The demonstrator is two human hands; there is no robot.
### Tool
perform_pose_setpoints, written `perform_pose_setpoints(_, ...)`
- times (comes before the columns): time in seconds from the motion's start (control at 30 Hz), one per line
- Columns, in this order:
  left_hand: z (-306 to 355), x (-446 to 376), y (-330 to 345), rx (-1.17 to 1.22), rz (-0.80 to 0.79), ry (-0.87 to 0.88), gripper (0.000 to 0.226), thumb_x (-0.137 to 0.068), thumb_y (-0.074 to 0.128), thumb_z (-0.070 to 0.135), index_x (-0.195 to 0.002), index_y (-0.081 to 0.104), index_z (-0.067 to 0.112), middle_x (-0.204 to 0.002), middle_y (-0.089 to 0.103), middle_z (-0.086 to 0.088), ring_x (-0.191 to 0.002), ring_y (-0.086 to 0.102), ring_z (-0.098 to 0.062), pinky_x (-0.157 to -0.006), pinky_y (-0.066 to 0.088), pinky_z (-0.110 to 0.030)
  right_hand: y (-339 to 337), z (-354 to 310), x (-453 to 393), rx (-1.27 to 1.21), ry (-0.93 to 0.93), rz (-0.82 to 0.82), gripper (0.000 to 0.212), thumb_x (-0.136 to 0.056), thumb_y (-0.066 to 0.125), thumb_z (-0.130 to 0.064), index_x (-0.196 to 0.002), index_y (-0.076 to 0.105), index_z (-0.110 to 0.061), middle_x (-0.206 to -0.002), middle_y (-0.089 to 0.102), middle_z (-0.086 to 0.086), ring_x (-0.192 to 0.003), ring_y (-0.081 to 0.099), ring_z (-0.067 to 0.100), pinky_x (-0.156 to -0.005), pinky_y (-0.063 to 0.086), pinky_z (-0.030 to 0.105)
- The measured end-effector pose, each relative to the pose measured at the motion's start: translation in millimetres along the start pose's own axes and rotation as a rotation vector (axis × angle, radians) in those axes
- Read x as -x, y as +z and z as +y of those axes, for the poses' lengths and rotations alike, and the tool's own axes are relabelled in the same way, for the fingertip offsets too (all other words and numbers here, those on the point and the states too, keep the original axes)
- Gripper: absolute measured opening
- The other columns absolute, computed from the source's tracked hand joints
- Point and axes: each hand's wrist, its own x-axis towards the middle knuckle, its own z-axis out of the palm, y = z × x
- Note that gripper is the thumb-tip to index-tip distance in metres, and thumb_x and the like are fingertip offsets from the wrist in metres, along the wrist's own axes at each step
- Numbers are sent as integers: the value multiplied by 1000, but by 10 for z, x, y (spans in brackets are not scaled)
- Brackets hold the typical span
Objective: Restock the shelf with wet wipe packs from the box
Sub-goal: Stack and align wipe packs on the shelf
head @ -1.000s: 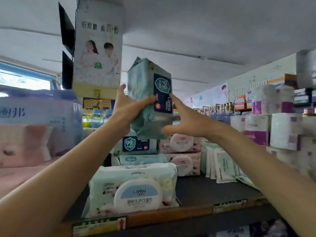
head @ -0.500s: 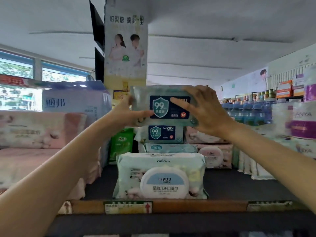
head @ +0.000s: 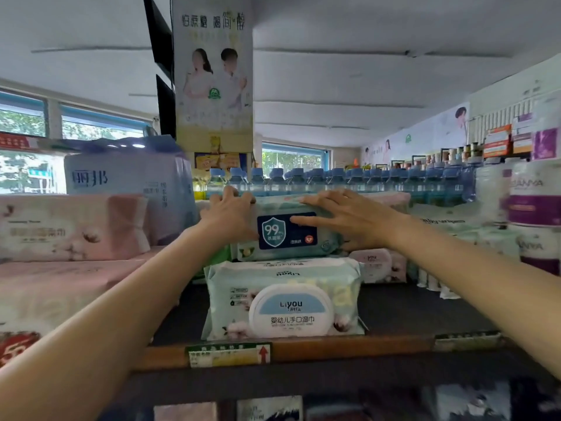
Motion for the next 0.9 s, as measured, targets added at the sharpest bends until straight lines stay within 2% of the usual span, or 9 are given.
perform_pose_setpoints(0.1,8,120,-127,16,93,94,56,-82,64,28,-133,42,18,-143,29,-11,-133,30,-29,-113,23,-50,-138,-96,157,-81,194,55,103,-55,84,-20,-139,25,-30,-137,48,11,-117,54,29,-93,47,46)
perform_pose_setpoints(0.2,247,268,-211,172,263,271,38,-86,59,22,-123,51,16,-139,36,-10,-130,34,-25,-114,23,-43,-350,-247,426,-283,552,74,79,-74,70,-9,-138,27,-26,-143,33,11,-128,39,30,-104,36,48)
perform_pose_setpoints(0.27,560,406,-188,257,291,372,32,-87,57,22,-119,55,17,-137,40,-8,-129,35,-25,-111,25,-40,-524,-357,665,-294,670,67,72,-74,68,-6,-136,33,-20,-141,33,14,-128,38,33,-103,33,47)
perform_pose_setpoints(0.37,1137,692,10,357,290,575,27,-87,53,21,-113,59,18,-130,44,-7,-124,39,-26,-106,29,-40,-805,-482,1177,-166,724,-44,73,-51,76,4,-117,50,-13,-121,54,22,-108,55,42,-88,44,51)
perform_pose_setpoints(0.43,1586,977,140,424,277,697,26,-86,51,21,-111,60,18,-126,47,-6,-121,42,-28,-100,31,-41,-1089,-621,1676,-143,836,-156,63,-51,75,3,-110,59,-9,-119,55,24,-107,55,43,-88,44,52)
perform_pose_setpoints(0.53,2344,1564,333,516,146,834,26,-85,53,22,-109,61,17,-123,49,-10,-118,44,-32,-96,33,-41,-1640,-939,2703,-101,1071,-345,43,-76,60,-7,-118,55,-12,-139,37,16,-126,35,38,-99,30,47)
perform_pose_setpoints(0.63,3092,2358,617,584,-78,978,24,-86,53,26,-107,61,18,-120,51,-12,-114,47,-34,-92,38,-43,-2307,-1436,3852,-86,1319,-447,25,-88,50,-16,-112,56,-17,-140,30,9,-128,25,32,-101,26,43)
perform_pose_setpoints(0.77,3939,3737,894,559,-326,1215,23,-90,51,28,-109,60,21,-122,50,-8,-117,45,-32,-94,37,-44,-3266,-2247,5153,-99,1651,-743,17,-92,49,-21,-106,57,-21,-138,28,6,-130,20,31,-104,24,46)
perform_pose_setpoints(0.9,4580,5237,1016,572,-464,1427,26,-88,51,27,-112,60,22,-121,51,-7,-117,46,-30,-98,35,-41,-4264,-3103,6195,-26,1881,-923,21,-88,55,-23,-108,58,-20,-131,34,5,-124,25,28,-99,29,42)
